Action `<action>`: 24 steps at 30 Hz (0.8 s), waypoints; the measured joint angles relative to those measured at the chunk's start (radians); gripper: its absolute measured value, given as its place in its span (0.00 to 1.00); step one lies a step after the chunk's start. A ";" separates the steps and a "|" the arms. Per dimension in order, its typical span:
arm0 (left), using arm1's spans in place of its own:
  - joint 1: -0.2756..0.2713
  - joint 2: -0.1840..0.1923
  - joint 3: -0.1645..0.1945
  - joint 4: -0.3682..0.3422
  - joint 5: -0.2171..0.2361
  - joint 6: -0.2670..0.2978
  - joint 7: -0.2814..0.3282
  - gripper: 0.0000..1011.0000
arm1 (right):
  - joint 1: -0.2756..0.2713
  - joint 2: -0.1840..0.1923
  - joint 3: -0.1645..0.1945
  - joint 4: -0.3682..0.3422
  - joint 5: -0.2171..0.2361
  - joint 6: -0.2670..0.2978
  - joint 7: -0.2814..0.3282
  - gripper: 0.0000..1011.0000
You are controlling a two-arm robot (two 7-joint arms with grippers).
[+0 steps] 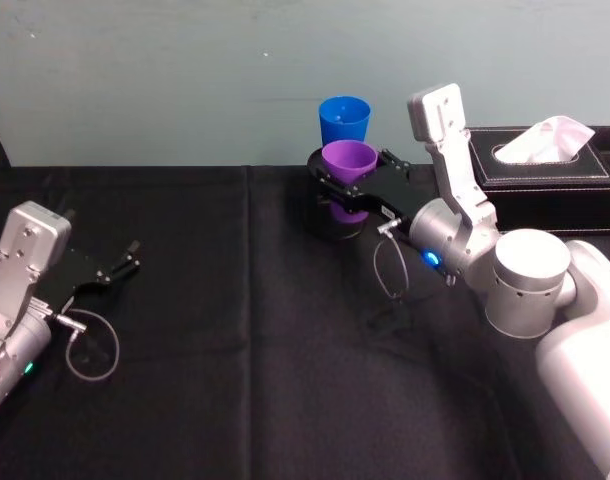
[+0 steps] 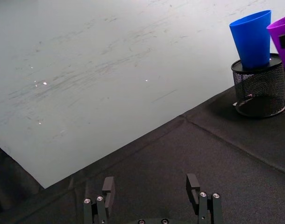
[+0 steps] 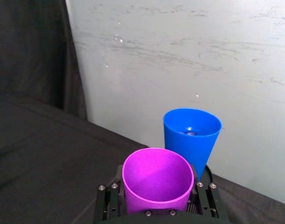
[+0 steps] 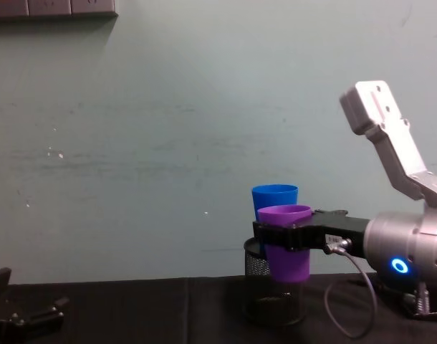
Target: Pick up one cup with a gripper and tap it against the other cup.
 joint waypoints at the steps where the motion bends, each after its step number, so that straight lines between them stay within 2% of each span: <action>1: 0.000 0.000 0.000 0.000 0.000 0.000 0.000 0.99 | 0.006 -0.003 0.000 0.008 -0.003 0.000 -0.002 0.74; 7: 0.000 0.000 0.000 0.000 0.000 0.000 0.000 0.99 | 0.047 -0.025 0.005 0.062 -0.024 -0.002 -0.017 0.74; 14: 0.000 0.000 0.000 0.000 0.000 0.000 0.000 0.99 | 0.071 -0.040 0.014 0.100 -0.036 -0.004 -0.020 0.74; 24: 0.000 0.000 0.000 0.000 0.000 0.000 0.000 0.99 | 0.074 -0.051 0.022 0.099 -0.046 -0.007 -0.022 0.74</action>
